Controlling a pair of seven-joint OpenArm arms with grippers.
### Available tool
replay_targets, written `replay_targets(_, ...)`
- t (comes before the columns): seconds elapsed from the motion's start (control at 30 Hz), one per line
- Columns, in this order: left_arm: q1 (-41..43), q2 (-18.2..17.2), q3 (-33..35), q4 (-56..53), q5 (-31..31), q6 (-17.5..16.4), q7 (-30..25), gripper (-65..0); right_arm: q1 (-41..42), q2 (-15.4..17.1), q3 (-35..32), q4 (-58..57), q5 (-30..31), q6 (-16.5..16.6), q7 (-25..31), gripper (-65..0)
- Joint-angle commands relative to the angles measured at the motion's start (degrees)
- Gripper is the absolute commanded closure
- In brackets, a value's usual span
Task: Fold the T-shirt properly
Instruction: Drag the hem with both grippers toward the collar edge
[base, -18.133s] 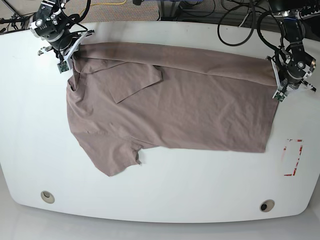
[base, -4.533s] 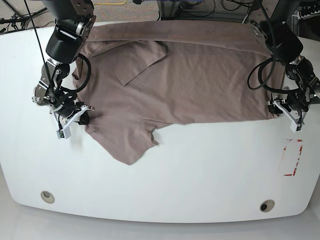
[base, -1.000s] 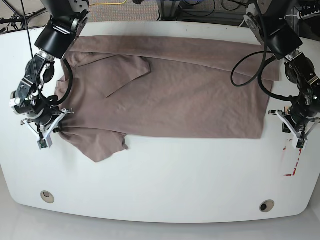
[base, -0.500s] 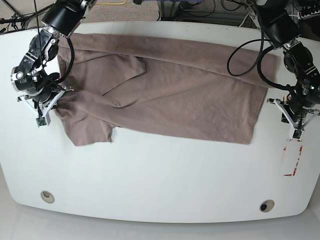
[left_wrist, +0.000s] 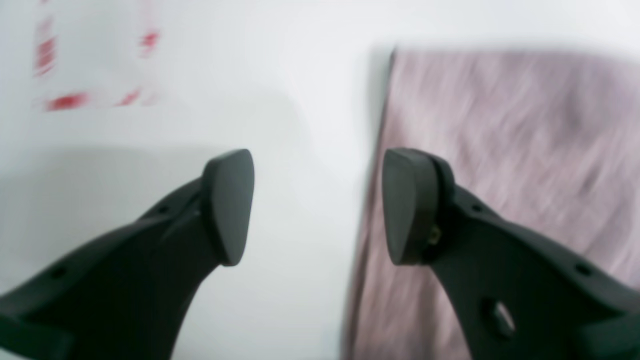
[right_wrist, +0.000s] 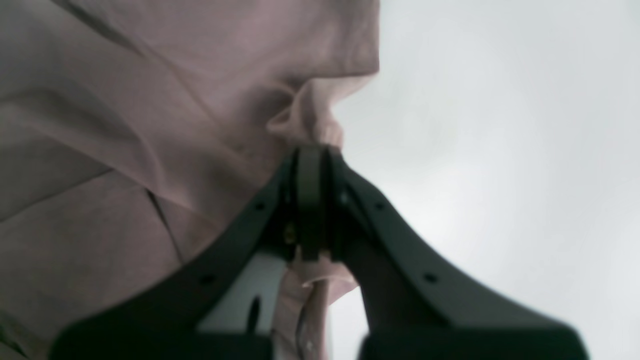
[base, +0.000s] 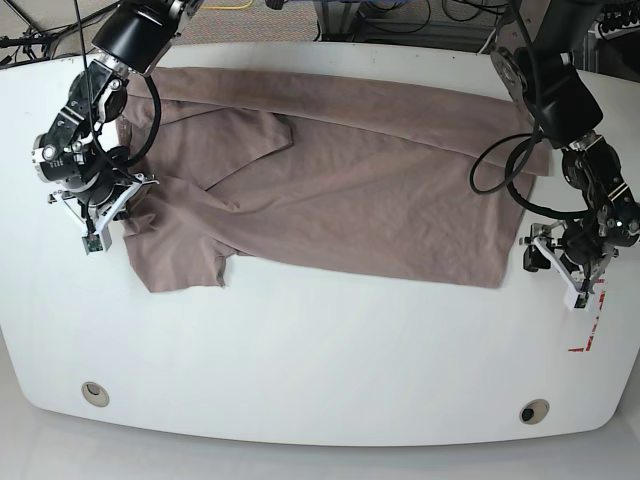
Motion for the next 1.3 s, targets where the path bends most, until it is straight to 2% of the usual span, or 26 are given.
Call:
replay_targets(0.0,-4.0,-0.7,0.0,-5.1,-0.9,-0.3,-3.8,-37.9,1.1,0.8,0.1,0.9,0.4,-0.1,1.2,0.0)
replay_targets(0.2,-8.7,-0.7,1.0,-16.1,-0.9,-0.3,-5.0,-37.9,1.0,0.8,0.1,0.9,0.4,-0.1,1.2,0.0)
replay_targets(0.5,-11.0,-0.6,1.9,-25.8,-0.9,-0.3,-12.0,-37.9,1.0,0.8,0.1,1.1,0.4,-0.1,1.2,0.0)
replay_targets(0.83,-12.2,0.1,4.1,-29.0,-0.9,-0.3,-12.0,-37.4,1.1,0.8,0.1,1.1,0.4,-0.1,1.2,0.0)
replay_targets(0.9,-12.2,0.3,4.1,-29.0,-0.9,-0.3,-12.0,-33.5,1.1,0.8,0.1,0.9,0.4,-0.1,1.3,0.0)
replay_targets(1.1,-12.2,0.3,4.1,-29.0,-0.7,-0.3,-12.1,-1.4,1.1,0.8,0.1,0.9,0.4,-0.1,1.3,0.0)
replay_targets(1.27,-12.2,0.3,4.1,-29.0,-0.8,-0.3,-12.1,0.0,1.7,0.8,0.1,0.8,0.4,-0.1,1.3,0.0)
